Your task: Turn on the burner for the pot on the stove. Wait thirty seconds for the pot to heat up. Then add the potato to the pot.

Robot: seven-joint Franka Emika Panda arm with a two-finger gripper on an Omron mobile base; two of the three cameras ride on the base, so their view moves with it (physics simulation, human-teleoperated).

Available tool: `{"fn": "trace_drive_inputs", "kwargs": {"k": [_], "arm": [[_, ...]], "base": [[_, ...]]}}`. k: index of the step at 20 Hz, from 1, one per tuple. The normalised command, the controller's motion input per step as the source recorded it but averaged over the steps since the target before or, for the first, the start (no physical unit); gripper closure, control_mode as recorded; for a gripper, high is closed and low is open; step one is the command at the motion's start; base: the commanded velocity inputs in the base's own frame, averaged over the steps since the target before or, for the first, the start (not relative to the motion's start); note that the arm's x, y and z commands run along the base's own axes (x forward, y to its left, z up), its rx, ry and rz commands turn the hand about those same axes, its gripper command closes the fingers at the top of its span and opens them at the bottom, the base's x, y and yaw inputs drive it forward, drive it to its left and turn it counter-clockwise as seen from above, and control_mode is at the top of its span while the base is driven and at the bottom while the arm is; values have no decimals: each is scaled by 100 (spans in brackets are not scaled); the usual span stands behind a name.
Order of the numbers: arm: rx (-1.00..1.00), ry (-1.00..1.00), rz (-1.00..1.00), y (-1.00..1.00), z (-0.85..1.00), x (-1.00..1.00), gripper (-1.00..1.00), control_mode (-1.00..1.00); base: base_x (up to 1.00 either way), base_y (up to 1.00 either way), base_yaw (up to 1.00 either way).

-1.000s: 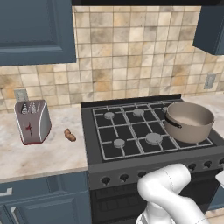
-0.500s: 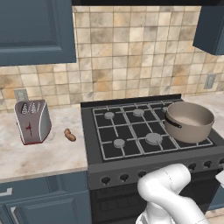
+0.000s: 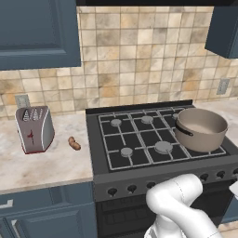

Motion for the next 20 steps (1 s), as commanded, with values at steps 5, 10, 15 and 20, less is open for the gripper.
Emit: {"fn": "trace_drive_inputs", "kwargs": {"k": [5,10,15,20], "arm": [[0,0,0,0,0,0,100,-100],[0,0,0,0,0,0,100,-100],[0,0,0,0,0,0,100,-100],[0,0,0,0,0,0,100,-100]], "base": [[0,0,0],[0,0,0],[0,0,0],[0,0,0]]}}
